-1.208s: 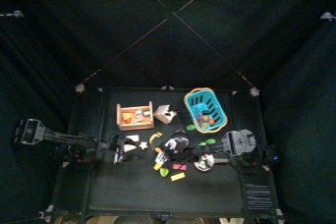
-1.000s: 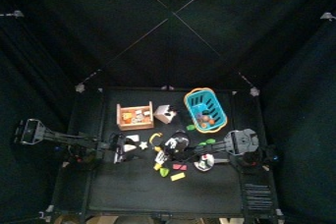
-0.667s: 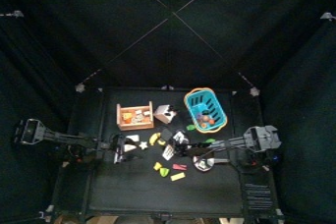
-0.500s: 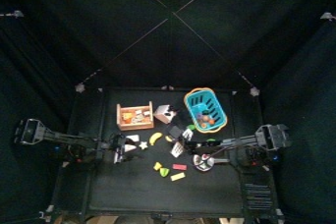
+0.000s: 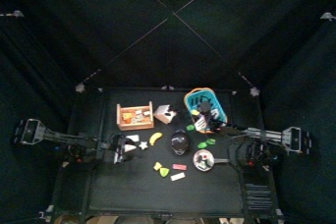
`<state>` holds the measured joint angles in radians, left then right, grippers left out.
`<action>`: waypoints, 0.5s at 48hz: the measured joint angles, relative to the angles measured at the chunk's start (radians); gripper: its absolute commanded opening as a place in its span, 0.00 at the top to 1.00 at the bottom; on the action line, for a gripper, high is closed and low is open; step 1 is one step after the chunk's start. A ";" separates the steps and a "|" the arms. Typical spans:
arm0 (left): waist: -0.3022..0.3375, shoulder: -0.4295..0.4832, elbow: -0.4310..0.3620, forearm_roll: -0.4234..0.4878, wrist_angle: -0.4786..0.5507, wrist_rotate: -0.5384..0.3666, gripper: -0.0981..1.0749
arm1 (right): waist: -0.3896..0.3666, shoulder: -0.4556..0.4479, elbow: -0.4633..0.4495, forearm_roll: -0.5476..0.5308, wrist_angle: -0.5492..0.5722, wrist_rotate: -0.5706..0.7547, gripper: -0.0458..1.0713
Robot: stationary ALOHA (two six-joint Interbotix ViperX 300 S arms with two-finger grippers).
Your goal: Place corn top in basket
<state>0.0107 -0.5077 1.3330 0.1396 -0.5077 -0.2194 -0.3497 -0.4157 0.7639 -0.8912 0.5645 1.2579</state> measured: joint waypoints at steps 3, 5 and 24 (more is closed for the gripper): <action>0.000 0.002 0.000 0.000 0.000 0.002 0.06 | -0.066 0.002 0.026 -0.002 -0.046 0.000 0.33; 0.000 0.000 0.002 0.000 0.000 0.002 0.06 | -0.104 0.008 0.040 -0.002 -0.081 0.000 0.33; 0.002 0.002 0.000 0.000 0.000 0.002 0.06 | -0.339 0.166 0.078 0.009 -0.357 0.000 0.21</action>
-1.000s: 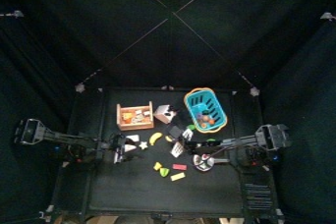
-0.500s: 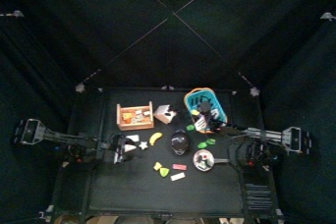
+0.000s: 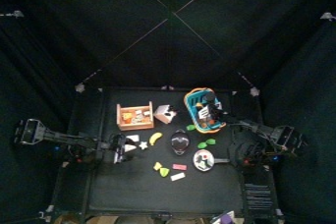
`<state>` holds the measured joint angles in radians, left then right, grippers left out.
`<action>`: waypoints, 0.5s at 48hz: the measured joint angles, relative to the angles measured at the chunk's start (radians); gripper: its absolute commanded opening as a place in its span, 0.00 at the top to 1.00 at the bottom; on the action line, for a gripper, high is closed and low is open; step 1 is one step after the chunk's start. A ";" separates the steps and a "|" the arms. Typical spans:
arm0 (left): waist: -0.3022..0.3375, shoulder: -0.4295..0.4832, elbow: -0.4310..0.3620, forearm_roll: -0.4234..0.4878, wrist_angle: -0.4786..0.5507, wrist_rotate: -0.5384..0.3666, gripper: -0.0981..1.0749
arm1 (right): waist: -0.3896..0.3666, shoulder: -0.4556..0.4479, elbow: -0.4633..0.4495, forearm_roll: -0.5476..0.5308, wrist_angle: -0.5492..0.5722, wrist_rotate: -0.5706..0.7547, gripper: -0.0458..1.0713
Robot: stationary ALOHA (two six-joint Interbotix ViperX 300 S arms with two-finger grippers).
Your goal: Place corn top in basket
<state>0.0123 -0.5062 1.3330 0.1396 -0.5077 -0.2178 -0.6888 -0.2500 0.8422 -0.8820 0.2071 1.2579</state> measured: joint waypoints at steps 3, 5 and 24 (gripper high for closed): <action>-0.002 -0.002 0.000 0.000 0.000 0.000 0.06 | -0.012 0.028 -0.002 0.003 -0.003 0.000 0.18; -0.002 -0.002 0.000 0.000 0.002 -0.002 0.06 | -0.018 0.044 -0.002 0.008 -0.005 0.000 0.15; 0.000 0.000 0.000 0.000 0.008 0.000 0.06 | -0.028 0.098 -0.005 0.049 -0.006 -0.002 0.09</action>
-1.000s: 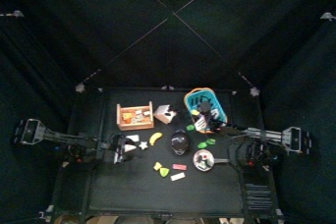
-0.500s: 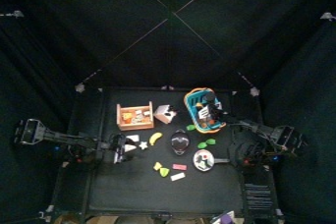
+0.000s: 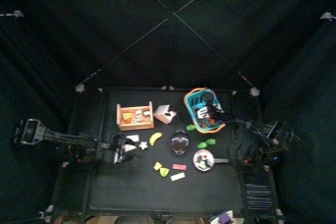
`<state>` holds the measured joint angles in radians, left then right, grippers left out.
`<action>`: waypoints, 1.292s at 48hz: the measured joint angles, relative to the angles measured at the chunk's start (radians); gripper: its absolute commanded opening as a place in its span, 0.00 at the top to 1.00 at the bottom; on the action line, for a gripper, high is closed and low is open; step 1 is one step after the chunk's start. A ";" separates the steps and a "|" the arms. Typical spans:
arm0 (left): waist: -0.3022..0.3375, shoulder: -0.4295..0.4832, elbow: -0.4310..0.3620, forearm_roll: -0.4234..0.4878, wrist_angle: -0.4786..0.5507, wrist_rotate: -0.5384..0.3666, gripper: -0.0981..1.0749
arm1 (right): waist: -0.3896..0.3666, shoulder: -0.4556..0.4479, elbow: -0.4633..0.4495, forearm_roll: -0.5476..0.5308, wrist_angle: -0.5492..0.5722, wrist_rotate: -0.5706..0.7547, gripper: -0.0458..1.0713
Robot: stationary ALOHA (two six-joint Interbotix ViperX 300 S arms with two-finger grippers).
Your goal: Place corn top in basket
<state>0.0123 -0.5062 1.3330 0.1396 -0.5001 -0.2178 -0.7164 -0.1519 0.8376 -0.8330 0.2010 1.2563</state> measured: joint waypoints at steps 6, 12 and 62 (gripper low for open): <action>-0.002 -0.002 0.000 0.000 0.000 0.000 0.06 | 0.003 -0.003 0.000 0.002 0.000 0.000 0.09; 0.000 0.000 0.000 0.000 0.000 0.000 0.06 | 0.011 -0.017 0.000 0.002 0.002 -0.002 0.09; 0.000 -0.002 0.005 0.000 0.002 0.000 0.06 | 0.017 -0.032 0.000 0.005 0.002 -0.002 0.09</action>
<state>0.0123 -0.5077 1.3376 0.1396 -0.4985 -0.2178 -0.6995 -0.1841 0.8376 -0.8283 0.2025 1.2548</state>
